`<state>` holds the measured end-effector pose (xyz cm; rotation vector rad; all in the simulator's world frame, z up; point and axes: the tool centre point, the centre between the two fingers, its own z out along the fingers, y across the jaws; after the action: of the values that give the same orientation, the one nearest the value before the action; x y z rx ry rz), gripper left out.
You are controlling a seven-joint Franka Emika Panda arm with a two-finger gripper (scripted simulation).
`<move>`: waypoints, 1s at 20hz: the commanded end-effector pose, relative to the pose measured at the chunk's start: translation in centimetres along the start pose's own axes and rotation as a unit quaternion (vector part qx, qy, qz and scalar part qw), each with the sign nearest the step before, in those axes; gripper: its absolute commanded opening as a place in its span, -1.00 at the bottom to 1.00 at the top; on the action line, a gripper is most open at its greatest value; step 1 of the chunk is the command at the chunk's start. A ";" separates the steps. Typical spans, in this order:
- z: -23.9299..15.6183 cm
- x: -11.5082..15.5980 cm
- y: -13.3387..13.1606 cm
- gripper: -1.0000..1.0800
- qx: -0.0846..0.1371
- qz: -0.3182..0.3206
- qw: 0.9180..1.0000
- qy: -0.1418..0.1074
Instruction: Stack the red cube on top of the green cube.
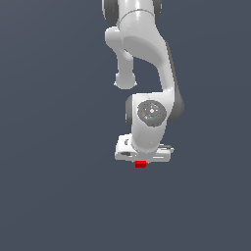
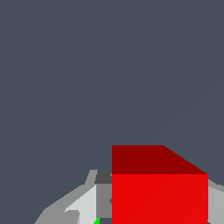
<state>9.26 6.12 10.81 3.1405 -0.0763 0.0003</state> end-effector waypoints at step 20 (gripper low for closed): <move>4.6 -8.9 -5.3 -1.00 0.000 0.000 1.000 0.000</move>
<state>0.92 11.68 6.35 3.1407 -0.0739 -0.0018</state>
